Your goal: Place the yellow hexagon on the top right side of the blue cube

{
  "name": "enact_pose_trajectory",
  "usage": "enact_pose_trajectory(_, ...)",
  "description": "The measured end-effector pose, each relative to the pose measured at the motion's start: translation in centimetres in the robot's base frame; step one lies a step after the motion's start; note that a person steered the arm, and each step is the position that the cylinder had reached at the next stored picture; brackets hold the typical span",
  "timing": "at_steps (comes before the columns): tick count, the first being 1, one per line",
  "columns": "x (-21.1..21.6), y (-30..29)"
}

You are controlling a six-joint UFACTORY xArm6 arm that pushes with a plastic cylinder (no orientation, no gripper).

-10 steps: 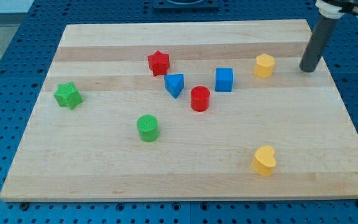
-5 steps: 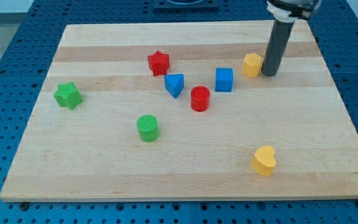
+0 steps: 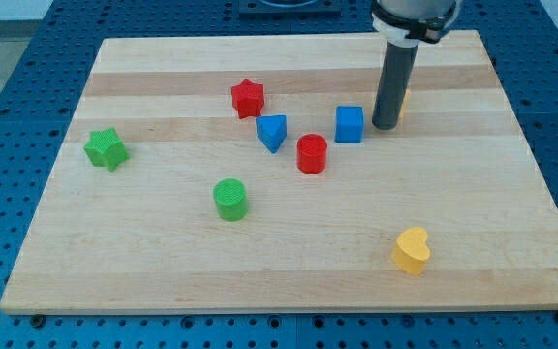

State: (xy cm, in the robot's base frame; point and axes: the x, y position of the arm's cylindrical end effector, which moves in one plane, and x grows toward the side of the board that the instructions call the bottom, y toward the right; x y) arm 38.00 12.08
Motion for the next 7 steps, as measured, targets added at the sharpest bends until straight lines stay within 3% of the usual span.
enact_pose_trajectory(1, 0.0, 0.0)
enact_pose_trajectory(3, 4.9, 0.0)
enact_pose_trajectory(4, 4.3, 0.1)
enact_pose_trajectory(6, -2.1, 1.2)
enact_pose_trajectory(7, -2.4, 1.2)
